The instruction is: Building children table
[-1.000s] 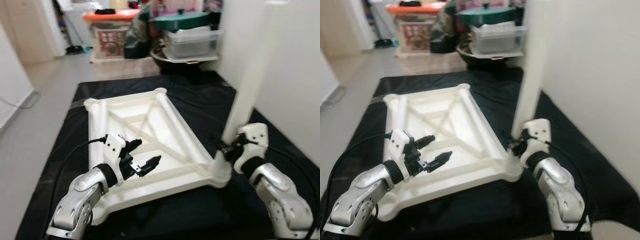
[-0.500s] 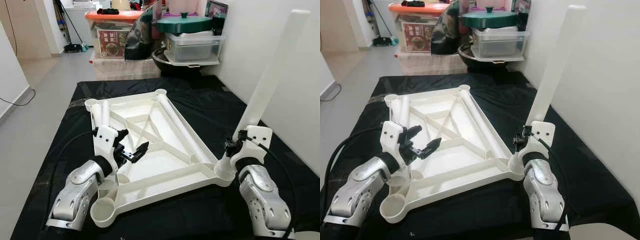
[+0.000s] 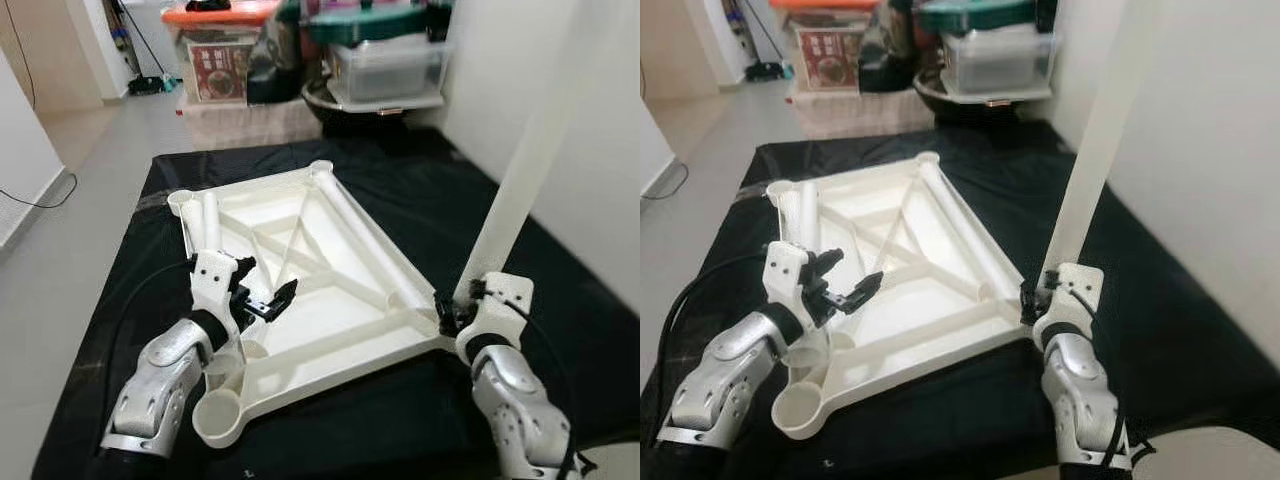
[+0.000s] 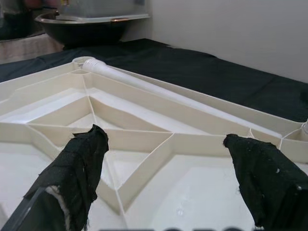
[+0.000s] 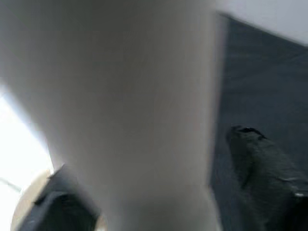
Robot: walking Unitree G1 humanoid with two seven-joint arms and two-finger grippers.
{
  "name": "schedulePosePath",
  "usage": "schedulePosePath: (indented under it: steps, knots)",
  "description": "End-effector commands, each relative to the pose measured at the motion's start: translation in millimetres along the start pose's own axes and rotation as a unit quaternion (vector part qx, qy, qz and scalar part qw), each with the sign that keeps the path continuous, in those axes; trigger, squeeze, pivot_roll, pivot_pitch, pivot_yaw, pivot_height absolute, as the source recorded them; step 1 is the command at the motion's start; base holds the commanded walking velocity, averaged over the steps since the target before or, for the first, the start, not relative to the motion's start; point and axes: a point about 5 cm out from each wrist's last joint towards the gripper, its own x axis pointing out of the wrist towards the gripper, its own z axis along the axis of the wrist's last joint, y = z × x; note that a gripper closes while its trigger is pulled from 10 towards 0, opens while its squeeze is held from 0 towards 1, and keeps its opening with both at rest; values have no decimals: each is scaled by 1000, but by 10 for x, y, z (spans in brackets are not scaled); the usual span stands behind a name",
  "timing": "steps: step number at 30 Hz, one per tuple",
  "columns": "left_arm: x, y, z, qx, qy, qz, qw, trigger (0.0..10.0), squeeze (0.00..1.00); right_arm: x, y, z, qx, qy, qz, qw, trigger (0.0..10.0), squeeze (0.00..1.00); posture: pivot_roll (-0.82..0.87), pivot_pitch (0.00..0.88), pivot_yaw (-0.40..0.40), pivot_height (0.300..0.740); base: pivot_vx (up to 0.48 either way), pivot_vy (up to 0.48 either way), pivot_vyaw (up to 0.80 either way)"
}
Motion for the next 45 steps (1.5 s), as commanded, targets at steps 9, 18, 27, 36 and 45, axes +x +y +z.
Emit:
schedulePosePath:
  steps: [9,18,27,36,45]
  knots:
    - [24,11,-19,7,3,-1,1000,10000,0,0,-2,514,1,-75,111,991,10000,1000,-158,0,21,740,0,0,0]
    - [53,0,-27,7,2,-5,1000,10000,0,148,-233,625,-49,-57,194,978,10000,0,-158,0,19,740,0,0,0]
    - [81,-25,-49,4,1,-9,1000,10000,0,333,-520,827,-58,-29,314,947,8863,0,-159,0,13,740,0,0,0]
    - [80,-21,-41,6,-3,-10,1000,10000,0,505,-640,835,-63,-7,355,933,0,0,-140,0,-1,740,0,0,0]
    - [71,-41,-39,8,-5,-13,1000,10000,0,560,-726,653,-67,18,340,938,0,0,-138,0,-3,740,0,0,0]
